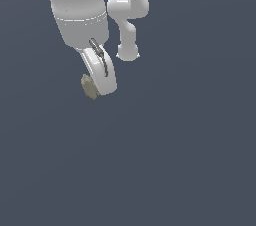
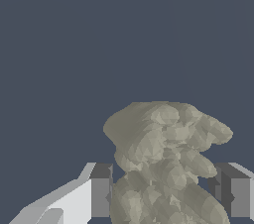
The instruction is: Pick up the object and move it to a goal position.
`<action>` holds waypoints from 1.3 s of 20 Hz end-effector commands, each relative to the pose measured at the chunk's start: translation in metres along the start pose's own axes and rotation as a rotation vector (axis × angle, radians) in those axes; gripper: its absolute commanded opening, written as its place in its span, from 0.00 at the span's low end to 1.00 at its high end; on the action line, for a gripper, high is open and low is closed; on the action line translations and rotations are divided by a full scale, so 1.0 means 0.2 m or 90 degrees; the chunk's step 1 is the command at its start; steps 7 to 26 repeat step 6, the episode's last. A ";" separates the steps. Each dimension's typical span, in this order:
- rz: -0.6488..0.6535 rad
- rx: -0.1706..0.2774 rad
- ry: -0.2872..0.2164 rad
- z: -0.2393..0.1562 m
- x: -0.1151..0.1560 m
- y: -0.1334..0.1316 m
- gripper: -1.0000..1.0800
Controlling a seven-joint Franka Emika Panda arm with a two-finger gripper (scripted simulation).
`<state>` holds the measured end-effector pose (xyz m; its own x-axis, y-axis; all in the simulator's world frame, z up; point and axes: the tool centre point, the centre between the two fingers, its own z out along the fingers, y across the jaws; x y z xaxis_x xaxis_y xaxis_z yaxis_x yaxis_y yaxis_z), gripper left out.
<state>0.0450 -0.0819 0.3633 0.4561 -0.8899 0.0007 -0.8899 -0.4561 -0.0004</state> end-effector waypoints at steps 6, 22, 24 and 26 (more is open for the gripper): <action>0.000 0.000 0.000 -0.04 0.03 -0.01 0.00; 0.000 0.000 0.000 -0.04 0.03 -0.01 0.00; 0.000 0.000 0.000 -0.04 0.03 -0.01 0.00; 0.000 0.000 0.000 -0.04 0.03 -0.01 0.00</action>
